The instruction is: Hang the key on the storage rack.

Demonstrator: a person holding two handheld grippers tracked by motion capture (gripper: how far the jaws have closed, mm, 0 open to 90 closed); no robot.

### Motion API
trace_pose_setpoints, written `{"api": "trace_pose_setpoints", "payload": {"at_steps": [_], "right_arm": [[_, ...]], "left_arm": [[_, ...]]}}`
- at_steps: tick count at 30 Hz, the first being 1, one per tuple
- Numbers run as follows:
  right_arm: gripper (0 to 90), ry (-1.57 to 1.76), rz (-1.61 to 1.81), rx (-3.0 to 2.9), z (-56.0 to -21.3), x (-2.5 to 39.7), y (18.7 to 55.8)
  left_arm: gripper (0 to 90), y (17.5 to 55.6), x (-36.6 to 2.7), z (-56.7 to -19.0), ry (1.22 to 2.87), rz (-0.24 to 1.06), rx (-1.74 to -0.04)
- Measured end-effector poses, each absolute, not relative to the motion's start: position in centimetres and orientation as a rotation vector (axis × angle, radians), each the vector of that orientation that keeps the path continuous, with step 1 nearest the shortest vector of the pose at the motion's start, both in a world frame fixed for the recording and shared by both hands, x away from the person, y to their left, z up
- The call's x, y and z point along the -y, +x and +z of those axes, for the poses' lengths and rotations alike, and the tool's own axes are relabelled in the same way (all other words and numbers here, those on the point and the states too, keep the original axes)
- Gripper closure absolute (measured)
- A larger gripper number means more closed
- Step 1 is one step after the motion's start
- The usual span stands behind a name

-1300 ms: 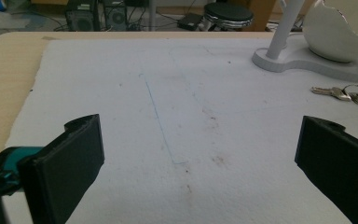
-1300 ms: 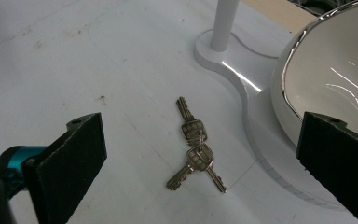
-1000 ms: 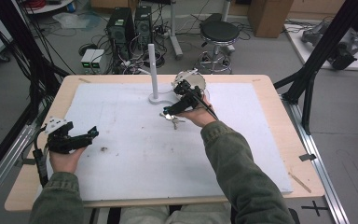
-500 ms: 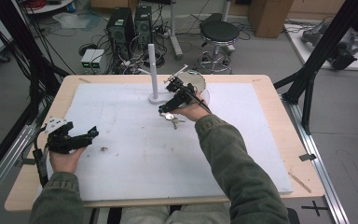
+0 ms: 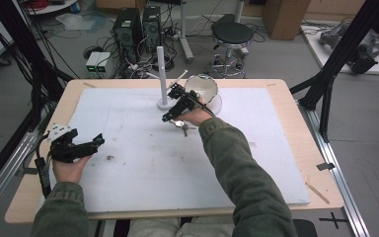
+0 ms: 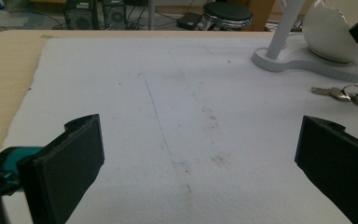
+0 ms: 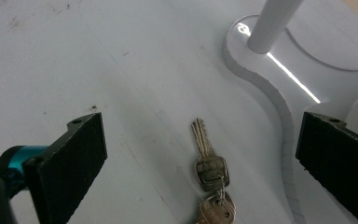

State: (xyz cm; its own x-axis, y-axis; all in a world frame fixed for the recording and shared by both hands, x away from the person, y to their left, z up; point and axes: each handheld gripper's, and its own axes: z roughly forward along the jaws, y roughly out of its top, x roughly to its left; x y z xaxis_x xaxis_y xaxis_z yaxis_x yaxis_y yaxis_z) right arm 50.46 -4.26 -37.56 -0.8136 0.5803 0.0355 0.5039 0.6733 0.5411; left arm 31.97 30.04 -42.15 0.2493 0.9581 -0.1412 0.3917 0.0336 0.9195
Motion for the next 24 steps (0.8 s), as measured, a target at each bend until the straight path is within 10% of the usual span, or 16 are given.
{"api": "trace_pose_setpoints", "payload": {"at_steps": [16, 24], "right_arm": [[8.4, 0.859, 0.705, -2.867, -40.5, 3.4, 52.0], [40.6, 0.756, 0.668, -2.959, -41.4, 3.3, 52.3]], "left_arm": [[1.7, 32.0, -30.0, -42.2, 1.54, 0.721, -1.308], [1.7, 32.0, -30.0, -42.2, 1.54, 0.721, -1.307]]}}
